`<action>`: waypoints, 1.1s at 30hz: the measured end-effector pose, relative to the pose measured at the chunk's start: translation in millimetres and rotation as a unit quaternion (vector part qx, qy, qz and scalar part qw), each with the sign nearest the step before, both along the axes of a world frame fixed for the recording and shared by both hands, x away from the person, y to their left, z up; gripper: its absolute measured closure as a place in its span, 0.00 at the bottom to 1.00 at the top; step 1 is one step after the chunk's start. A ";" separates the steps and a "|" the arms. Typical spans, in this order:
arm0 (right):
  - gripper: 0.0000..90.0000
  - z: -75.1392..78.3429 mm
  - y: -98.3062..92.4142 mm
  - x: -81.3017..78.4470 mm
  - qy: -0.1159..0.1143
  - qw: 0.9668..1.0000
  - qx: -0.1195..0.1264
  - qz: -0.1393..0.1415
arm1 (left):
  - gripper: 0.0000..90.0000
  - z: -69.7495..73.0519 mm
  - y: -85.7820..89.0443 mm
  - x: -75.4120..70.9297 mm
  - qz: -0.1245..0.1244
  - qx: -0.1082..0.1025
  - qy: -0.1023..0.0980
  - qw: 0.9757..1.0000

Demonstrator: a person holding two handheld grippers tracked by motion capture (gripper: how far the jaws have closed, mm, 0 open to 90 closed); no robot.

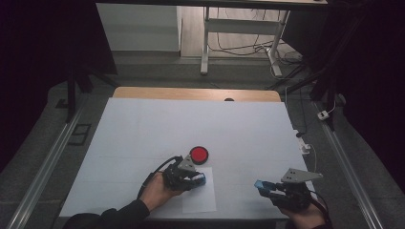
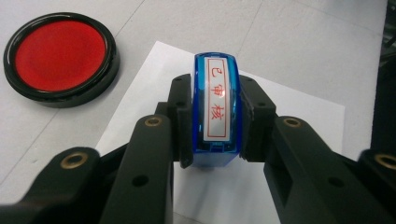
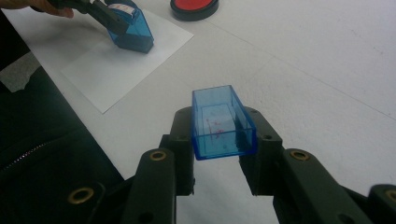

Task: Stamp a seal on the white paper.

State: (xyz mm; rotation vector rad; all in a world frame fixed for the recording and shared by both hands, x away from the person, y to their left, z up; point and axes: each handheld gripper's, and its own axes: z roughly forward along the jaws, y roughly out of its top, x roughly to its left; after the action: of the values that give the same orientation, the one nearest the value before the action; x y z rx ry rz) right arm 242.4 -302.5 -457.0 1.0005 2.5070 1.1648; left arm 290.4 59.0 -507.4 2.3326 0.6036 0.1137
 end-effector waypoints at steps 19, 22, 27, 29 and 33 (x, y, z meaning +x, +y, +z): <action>0.75 0.2 0.0 -0.3 0.000 1.000 -0.002 0.001 | 0.78 -0.1 -1.3 -1.6 0.003 0.004 -0.005 1.000; 0.75 -0.1 0.4 -0.1 -0.001 1.000 -0.001 0.002 | 0.78 0.3 -2.4 -2.9 0.003 0.008 -0.009 1.000; 0.75 0.0 0.4 0.0 -0.001 1.000 0.000 0.003 | 0.78 1.2 -1.8 -1.3 -0.001 0.010 -0.006 1.000; 0.75 -0.1 0.4 0.3 0.000 1.000 0.000 0.003 | 0.78 2.5 -1.8 0.6 -0.006 0.014 -0.002 1.000; 0.75 -0.1 0.3 0.2 0.000 1.000 0.000 0.003 | 0.78 2.7 -1.2 0.4 -0.017 0.019 -0.012 1.000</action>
State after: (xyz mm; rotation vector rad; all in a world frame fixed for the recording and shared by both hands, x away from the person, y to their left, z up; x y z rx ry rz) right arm 242.6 -302.2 -457.1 0.9920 2.5117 1.1674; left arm 290.8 57.8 -504.7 2.3745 0.5529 0.1390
